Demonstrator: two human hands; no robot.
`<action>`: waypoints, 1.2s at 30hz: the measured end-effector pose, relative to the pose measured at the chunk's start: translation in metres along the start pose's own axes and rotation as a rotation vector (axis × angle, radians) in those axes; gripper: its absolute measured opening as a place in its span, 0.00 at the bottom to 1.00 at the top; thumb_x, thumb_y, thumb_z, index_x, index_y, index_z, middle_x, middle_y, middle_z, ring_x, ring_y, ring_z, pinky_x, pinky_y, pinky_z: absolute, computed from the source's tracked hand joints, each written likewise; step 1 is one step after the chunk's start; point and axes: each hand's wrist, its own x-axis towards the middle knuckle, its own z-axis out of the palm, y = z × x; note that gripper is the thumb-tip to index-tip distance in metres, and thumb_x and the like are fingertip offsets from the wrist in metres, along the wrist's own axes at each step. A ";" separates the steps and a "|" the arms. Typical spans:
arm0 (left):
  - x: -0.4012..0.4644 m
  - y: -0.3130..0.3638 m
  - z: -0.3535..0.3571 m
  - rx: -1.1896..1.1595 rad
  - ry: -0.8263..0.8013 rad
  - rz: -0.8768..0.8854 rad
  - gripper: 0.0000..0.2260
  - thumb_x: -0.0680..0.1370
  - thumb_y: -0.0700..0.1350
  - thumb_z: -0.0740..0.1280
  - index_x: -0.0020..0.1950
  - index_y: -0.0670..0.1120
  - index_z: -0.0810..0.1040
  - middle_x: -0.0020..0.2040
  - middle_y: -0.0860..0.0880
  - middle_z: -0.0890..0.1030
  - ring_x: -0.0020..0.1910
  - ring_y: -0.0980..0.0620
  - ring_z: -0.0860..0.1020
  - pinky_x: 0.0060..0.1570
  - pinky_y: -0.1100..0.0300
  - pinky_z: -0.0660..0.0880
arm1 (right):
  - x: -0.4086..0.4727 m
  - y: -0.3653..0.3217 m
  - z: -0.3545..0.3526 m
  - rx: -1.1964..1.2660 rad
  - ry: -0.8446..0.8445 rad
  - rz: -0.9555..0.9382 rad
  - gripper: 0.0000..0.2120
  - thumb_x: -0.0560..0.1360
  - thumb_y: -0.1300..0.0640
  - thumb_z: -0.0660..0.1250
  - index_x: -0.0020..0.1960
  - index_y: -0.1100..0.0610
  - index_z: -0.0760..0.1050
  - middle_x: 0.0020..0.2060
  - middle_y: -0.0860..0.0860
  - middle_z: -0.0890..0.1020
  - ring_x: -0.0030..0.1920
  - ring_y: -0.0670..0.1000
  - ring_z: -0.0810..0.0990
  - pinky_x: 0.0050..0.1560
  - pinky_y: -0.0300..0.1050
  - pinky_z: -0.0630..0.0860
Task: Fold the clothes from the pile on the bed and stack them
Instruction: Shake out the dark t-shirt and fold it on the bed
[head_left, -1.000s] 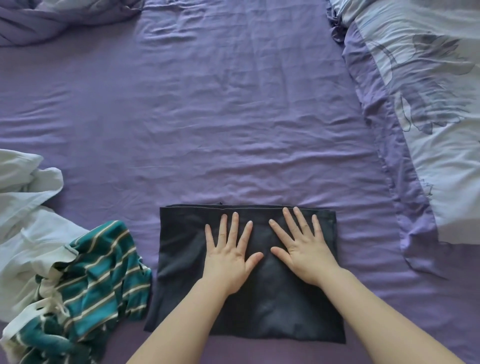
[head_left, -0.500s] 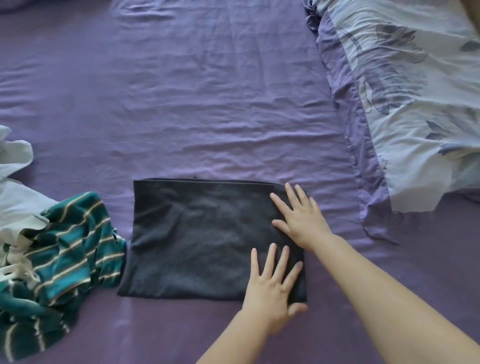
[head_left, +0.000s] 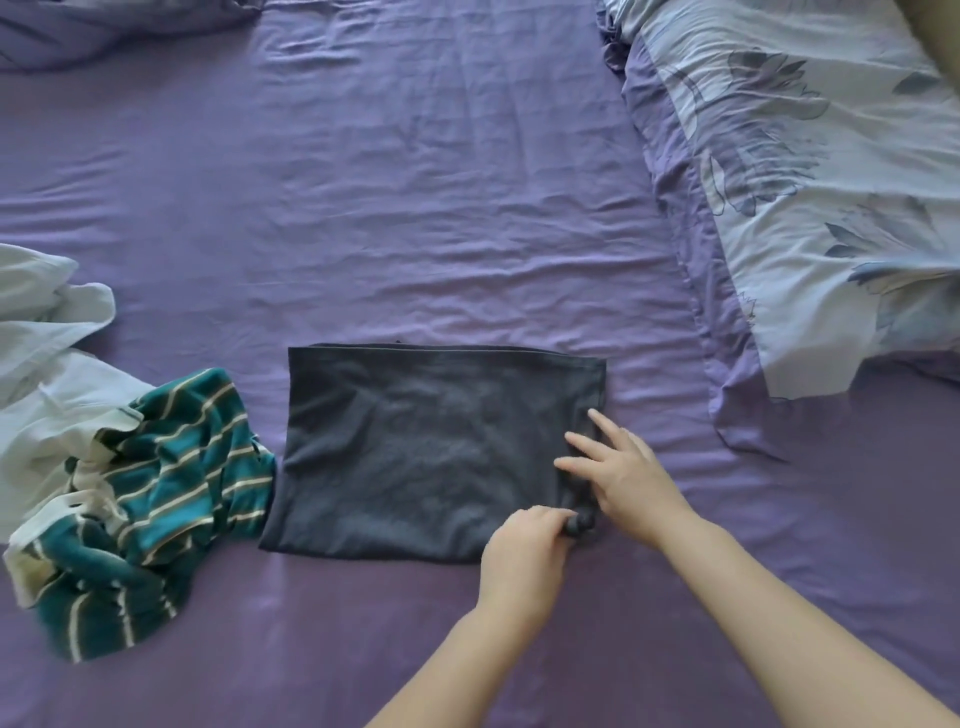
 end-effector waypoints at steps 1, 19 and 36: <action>-0.003 -0.006 -0.005 -0.093 -0.018 -0.053 0.08 0.76 0.45 0.66 0.53 0.52 0.80 0.48 0.54 0.81 0.46 0.53 0.77 0.44 0.62 0.72 | -0.007 0.000 -0.002 -0.042 -0.038 -0.032 0.25 0.67 0.69 0.68 0.59 0.49 0.79 0.65 0.49 0.75 0.71 0.62 0.64 0.66 0.63 0.65; -0.149 -0.056 -0.092 -0.991 -0.239 -0.297 0.08 0.80 0.41 0.63 0.56 0.43 0.80 0.47 0.51 0.83 0.45 0.59 0.78 0.43 0.69 0.72 | -0.109 -0.107 0.002 0.021 0.208 -0.118 0.17 0.57 0.68 0.74 0.43 0.56 0.79 0.36 0.48 0.79 0.38 0.51 0.81 0.60 0.54 0.73; -0.259 -0.131 -0.112 -1.028 -0.067 -0.607 0.10 0.80 0.38 0.60 0.58 0.41 0.78 0.54 0.44 0.83 0.55 0.48 0.80 0.56 0.53 0.76 | -0.145 -0.202 -0.008 0.055 -0.293 -0.143 0.15 0.71 0.55 0.56 0.58 0.48 0.68 0.47 0.46 0.77 0.48 0.52 0.76 0.48 0.45 0.69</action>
